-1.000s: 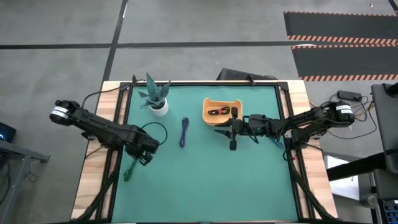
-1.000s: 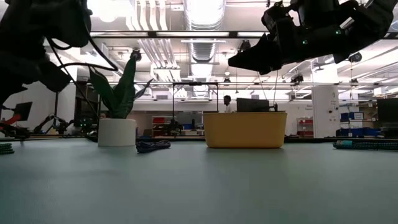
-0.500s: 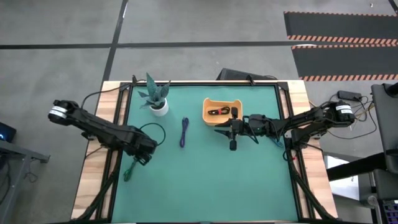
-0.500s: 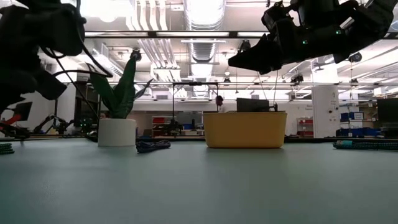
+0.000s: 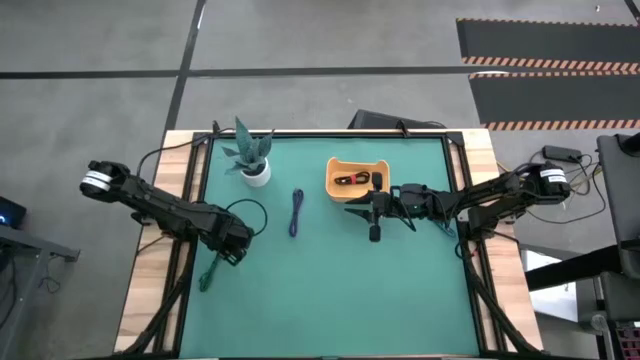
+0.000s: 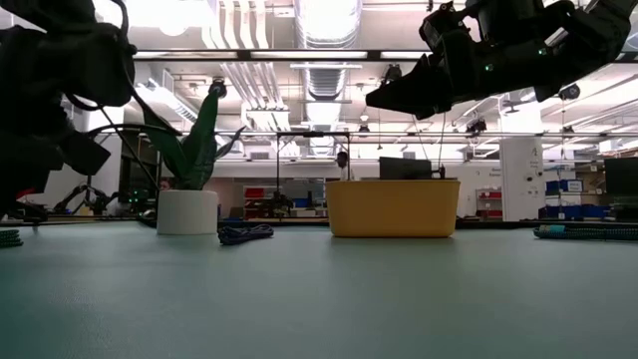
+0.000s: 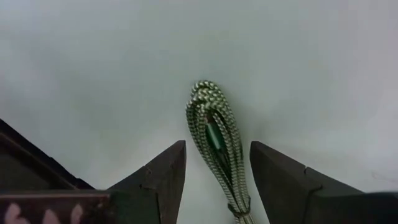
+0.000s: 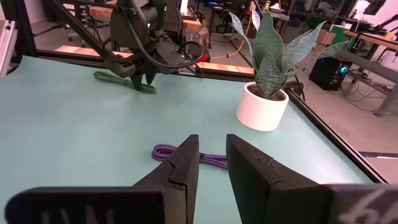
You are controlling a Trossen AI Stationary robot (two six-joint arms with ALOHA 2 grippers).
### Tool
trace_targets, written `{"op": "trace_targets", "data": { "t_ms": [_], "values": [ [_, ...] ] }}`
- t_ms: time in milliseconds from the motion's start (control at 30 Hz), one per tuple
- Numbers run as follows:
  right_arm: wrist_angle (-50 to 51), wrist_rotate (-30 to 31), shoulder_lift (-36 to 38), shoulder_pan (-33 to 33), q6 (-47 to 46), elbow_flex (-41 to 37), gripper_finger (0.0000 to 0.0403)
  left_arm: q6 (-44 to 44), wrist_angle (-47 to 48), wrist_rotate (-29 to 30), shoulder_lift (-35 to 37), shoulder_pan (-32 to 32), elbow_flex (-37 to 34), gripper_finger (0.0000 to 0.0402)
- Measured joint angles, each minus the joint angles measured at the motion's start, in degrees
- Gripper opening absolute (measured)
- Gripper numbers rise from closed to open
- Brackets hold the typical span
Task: Pick and place USB-C Cables
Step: Put the green charger cable into the yellow bin
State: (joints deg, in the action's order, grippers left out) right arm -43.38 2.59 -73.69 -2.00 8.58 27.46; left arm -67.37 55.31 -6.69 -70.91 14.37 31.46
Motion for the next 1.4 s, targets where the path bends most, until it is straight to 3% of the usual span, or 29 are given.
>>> {"op": "trace_targets", "data": {
  "t_ms": [367,900,1400],
  "values": [
    [0.0,0.0,0.0,0.0,-0.4,0.0,0.0079,0.2,-0.8,2.4,-0.3,0.0,-0.2,0.016],
    [0.3,0.0,0.0,0.0,-0.5,0.0,0.0078,0.2,-1.7,2.5,-0.3,0.0,-1.2,0.0069],
    [1.0,0.0,0.0,0.0,-0.5,0.0,0.0077,3.4,-1.8,5.5,1.0,0.0,2.1,0.0058]
  ]
}}
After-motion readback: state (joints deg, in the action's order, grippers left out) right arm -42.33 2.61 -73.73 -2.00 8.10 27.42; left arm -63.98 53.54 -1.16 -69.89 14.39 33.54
